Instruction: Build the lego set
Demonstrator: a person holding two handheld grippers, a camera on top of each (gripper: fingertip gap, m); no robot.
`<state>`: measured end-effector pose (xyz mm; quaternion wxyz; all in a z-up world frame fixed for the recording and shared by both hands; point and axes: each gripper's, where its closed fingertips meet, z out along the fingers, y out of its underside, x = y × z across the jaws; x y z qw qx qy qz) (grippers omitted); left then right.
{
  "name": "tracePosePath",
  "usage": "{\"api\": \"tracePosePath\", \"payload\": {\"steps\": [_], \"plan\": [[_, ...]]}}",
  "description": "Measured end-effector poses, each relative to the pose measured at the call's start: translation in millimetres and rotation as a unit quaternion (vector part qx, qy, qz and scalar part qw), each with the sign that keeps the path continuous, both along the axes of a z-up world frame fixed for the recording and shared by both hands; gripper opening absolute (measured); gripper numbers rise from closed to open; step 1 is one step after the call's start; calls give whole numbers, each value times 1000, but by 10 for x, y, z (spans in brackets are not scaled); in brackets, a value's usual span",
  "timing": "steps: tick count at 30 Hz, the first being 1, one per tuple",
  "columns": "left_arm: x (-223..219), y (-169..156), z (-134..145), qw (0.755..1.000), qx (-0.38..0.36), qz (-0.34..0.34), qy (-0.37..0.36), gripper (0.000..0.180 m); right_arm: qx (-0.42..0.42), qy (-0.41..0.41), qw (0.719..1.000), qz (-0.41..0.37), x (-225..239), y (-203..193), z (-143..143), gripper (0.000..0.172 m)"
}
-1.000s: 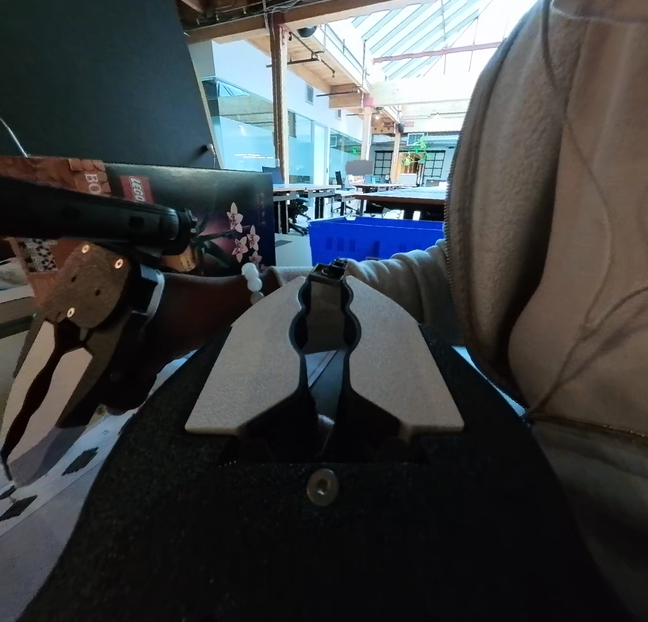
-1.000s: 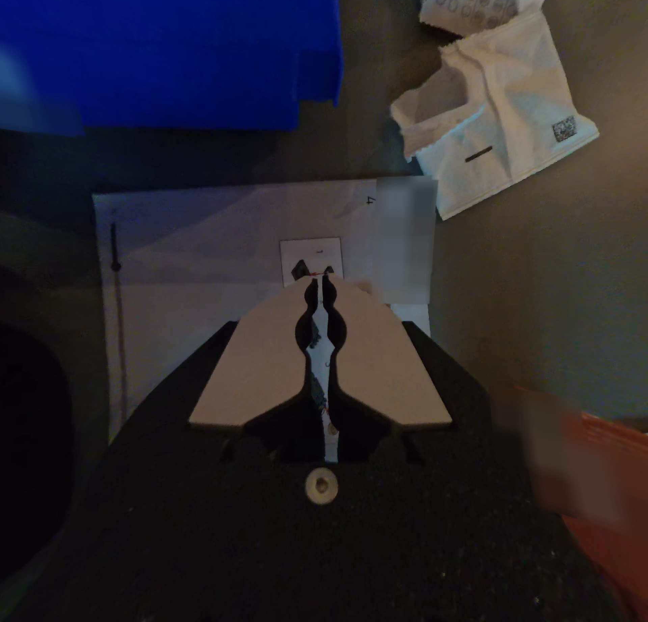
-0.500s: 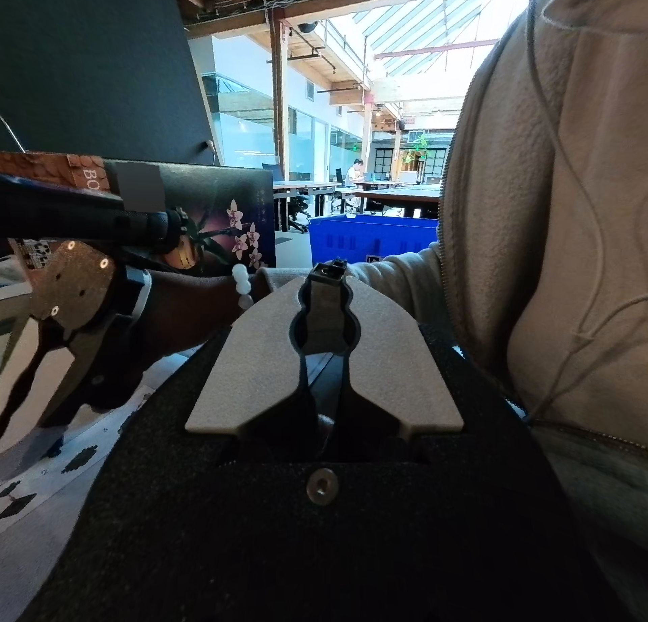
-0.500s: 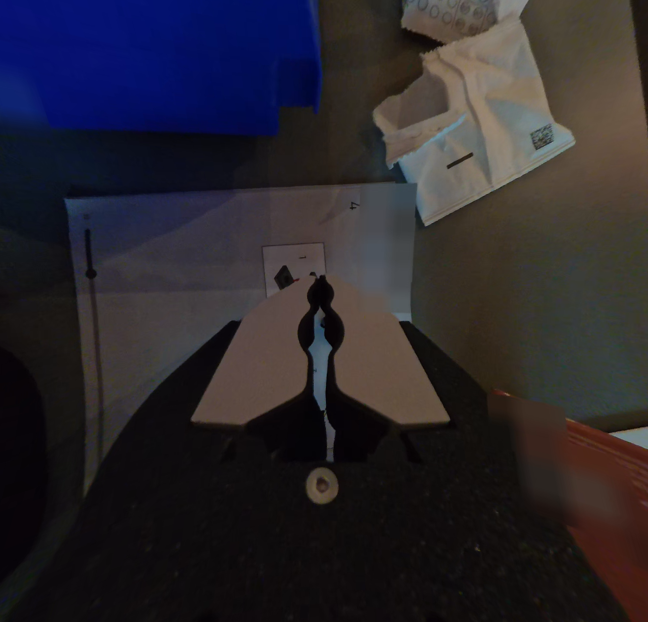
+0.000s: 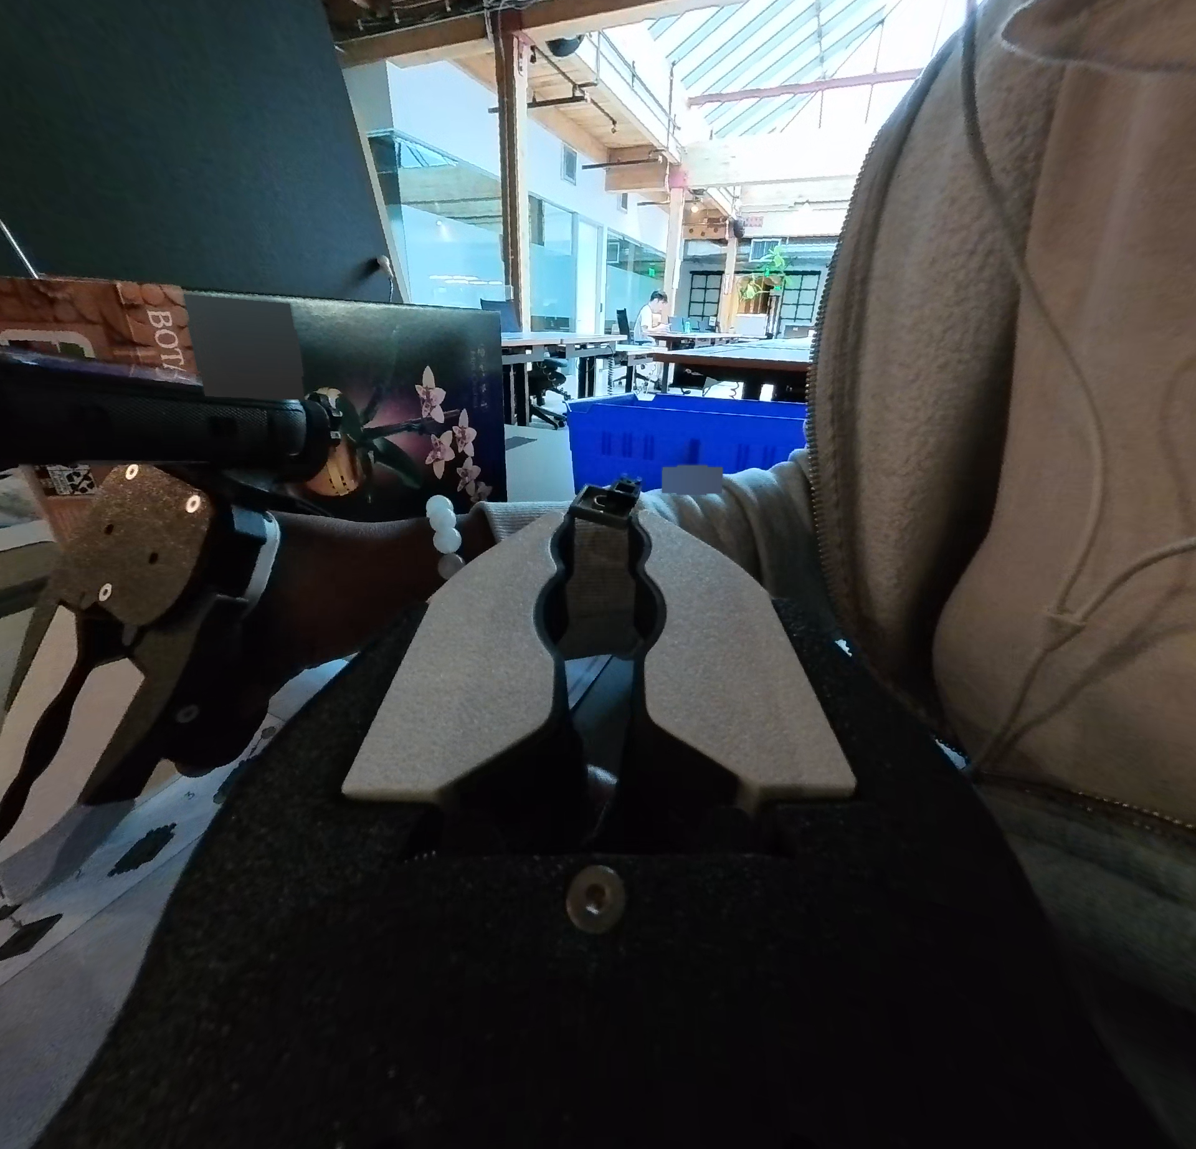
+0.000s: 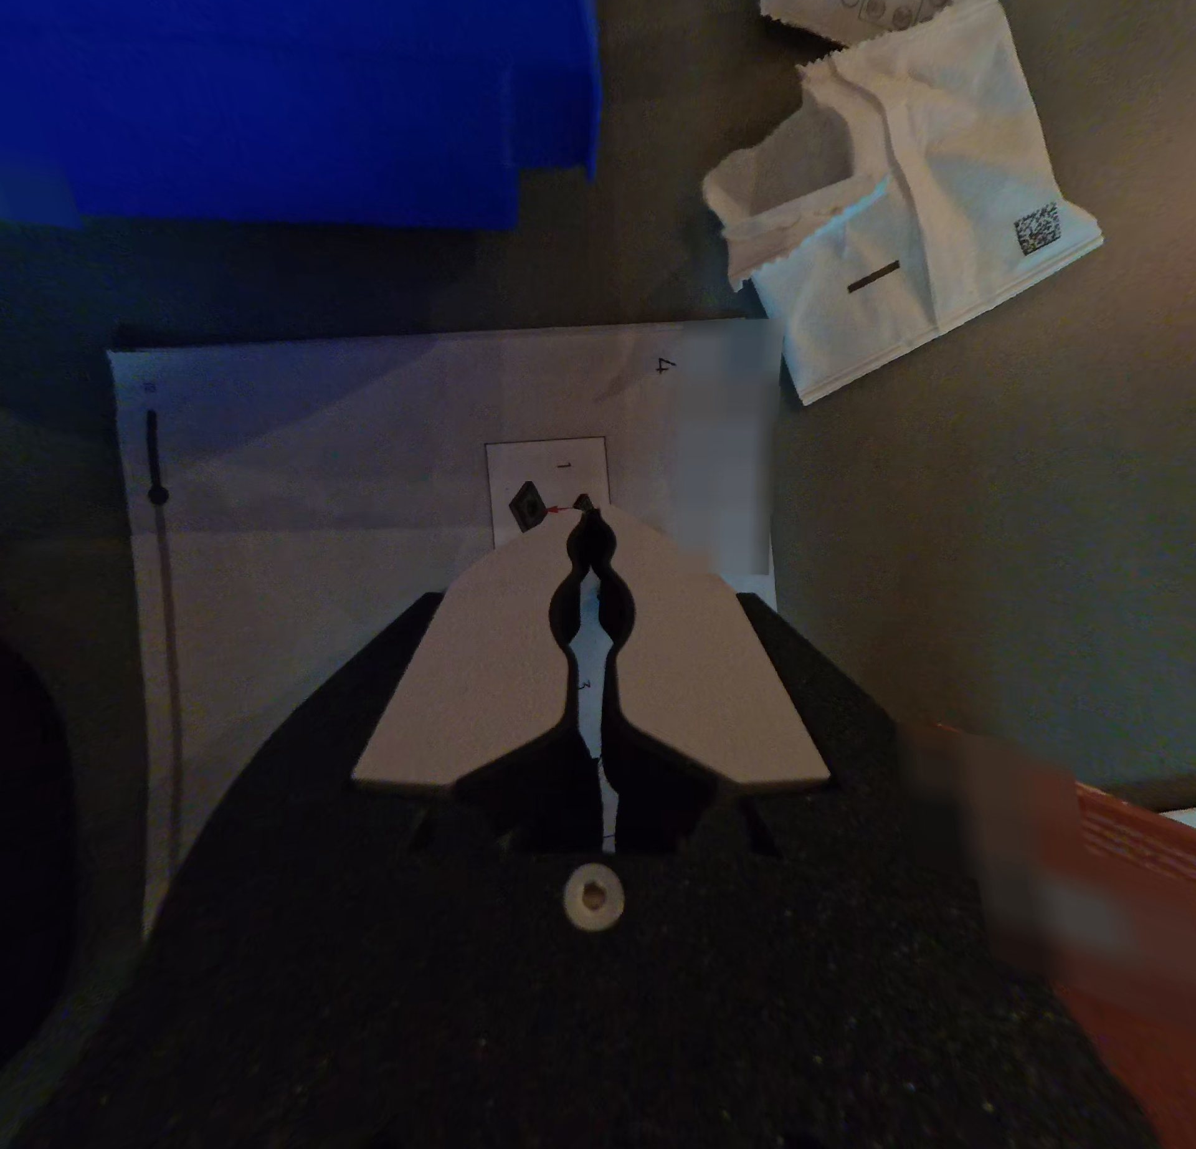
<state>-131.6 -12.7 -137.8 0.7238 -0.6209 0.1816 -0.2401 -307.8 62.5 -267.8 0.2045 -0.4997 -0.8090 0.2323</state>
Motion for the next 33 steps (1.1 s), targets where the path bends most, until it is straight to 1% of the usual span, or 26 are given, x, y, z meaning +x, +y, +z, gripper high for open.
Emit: {"api": "tracePosePath", "payload": {"steps": [7, 8, 19, 20, 23, 24, 28, 33], "plan": [[-3, -2, 2, 1000, 1, 1, 0, 15, 6, -2, 1000, 3, 0, 1, 0, 0], [-5, -3, 4, 1000, 1, 2, -1, 2, 6, -2, 1000, 2, 0, 1, 0, 0], [-18, -10, 11, 1000, 4, 2, -5, 0, 9, -3, 1000, 2, 3, 0, 1, 0], [-18, -8, 11, 1000, 3, 2, -4, 0, 10, 1, 1000, 6, 8, -13, 13, 0], [-21, -11, 14, 1000, 3, 1, -7, 0, 3, 41, 999, 13, 5, -53, 175, 0], [-18, -12, 14, 1000, 3, 0, -6, 0, 4, 42, 999, 16, 13, -56, 201, 0], [-8, -16, 13, 1000, 4, -1, -2, 0, 23, 18, 999, 22, 11, -29, 118, 0], [-10, -25, 18, 1000, 6, -3, -5, 0, 12, -4, 1000, 22, 18, -75, 3, 0]]}}
